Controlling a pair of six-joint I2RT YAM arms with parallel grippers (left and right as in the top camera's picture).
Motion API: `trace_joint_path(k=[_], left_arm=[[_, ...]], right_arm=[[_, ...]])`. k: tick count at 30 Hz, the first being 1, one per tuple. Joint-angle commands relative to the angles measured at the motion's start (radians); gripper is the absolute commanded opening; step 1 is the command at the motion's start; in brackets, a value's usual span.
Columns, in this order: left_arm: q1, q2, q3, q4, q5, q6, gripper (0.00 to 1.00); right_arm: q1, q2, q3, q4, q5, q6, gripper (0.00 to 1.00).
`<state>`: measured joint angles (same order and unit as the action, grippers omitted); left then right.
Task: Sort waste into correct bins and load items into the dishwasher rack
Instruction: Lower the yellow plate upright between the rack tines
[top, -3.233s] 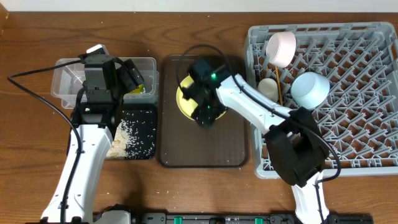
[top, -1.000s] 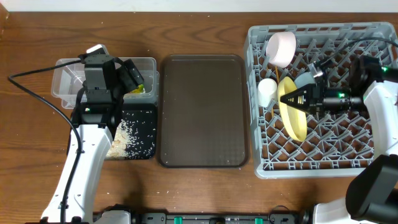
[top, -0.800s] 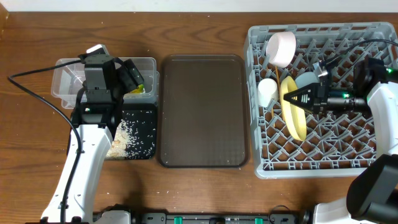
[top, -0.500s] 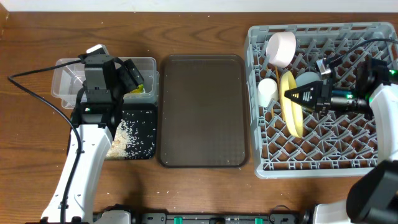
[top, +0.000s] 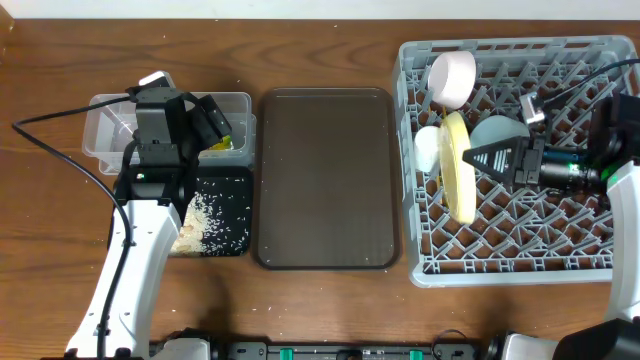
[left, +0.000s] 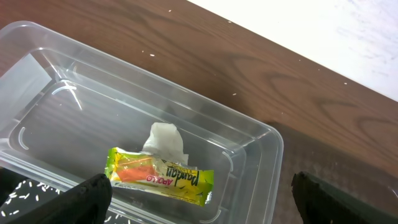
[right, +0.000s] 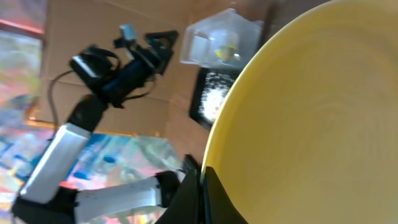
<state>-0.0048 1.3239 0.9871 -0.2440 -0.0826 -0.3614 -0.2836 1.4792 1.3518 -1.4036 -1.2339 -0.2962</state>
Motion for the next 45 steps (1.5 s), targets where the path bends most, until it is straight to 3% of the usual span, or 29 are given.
trace_joint_path(k=[1,15,25,31,45], left_arm=[[0.002,-0.004,0.018,-0.002,-0.012,0.010,0.95],[0.002,-0.004,0.018,-0.002,-0.012,0.010,0.95],[0.002,-0.004,0.018,-0.002,-0.012,0.010,0.95],[0.002,-0.004,0.018,-0.002,-0.012,0.010,0.95],[0.002,-0.004,0.018,-0.002,-0.012,0.010,0.95]], right_arm=[[-0.028,-0.007,0.008,0.010,0.050,-0.015,0.01],[-0.089,-0.006,0.007,0.032,0.085,-0.047,0.01],[-0.089,-0.005,0.007,0.095,-0.019,0.042,0.01],[-0.088,-0.005,0.005,0.075,0.023,0.040,0.01],[-0.087,-0.005,-0.158,0.161,-0.007,0.038,0.01]])
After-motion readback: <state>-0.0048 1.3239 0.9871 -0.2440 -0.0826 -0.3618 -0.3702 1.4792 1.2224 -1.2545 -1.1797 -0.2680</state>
